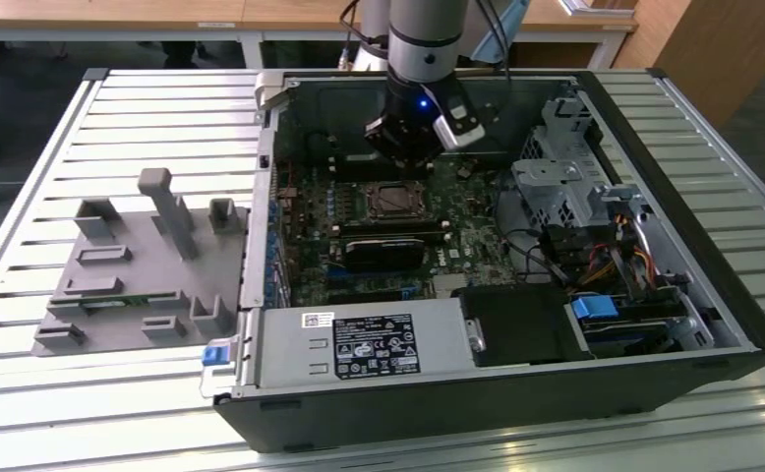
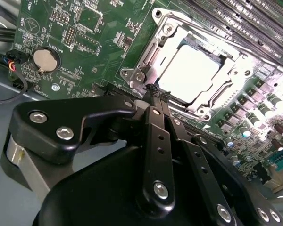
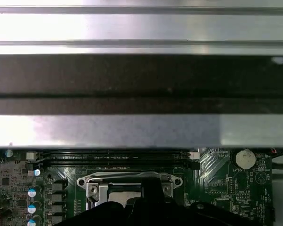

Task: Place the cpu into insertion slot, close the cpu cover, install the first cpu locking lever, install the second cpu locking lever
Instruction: 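Install the second cpu locking lever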

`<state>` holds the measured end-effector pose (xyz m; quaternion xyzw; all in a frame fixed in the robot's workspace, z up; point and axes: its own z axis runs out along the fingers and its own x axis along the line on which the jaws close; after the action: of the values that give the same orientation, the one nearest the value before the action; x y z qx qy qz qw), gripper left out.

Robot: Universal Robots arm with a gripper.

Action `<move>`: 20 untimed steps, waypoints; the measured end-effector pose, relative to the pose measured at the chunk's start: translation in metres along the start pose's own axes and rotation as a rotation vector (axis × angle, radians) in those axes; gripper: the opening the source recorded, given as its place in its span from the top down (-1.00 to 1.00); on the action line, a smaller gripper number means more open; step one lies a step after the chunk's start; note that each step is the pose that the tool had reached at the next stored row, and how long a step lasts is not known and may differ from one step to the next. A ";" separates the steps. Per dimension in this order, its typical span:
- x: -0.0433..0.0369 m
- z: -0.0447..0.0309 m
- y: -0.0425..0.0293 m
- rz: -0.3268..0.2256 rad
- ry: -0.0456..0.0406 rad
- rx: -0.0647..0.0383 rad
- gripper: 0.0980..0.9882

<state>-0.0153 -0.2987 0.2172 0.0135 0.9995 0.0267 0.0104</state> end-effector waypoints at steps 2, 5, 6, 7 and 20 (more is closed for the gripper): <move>-0.0001 -0.0001 -0.0013 0.000 0.0000 0.000 0.94; -0.0001 -0.0002 -0.0028 0.000 0.0000 0.000 0.94; -0.0001 -0.0002 -0.0034 0.000 0.0000 0.000 0.94; -0.0001 -0.0002 -0.0039 0.000 0.0000 0.000 0.94; -0.0005 -0.0197 -0.0044 0.000 0.0000 0.000 0.94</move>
<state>-0.0153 -0.3041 0.2366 0.0135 0.9995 0.0267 0.0104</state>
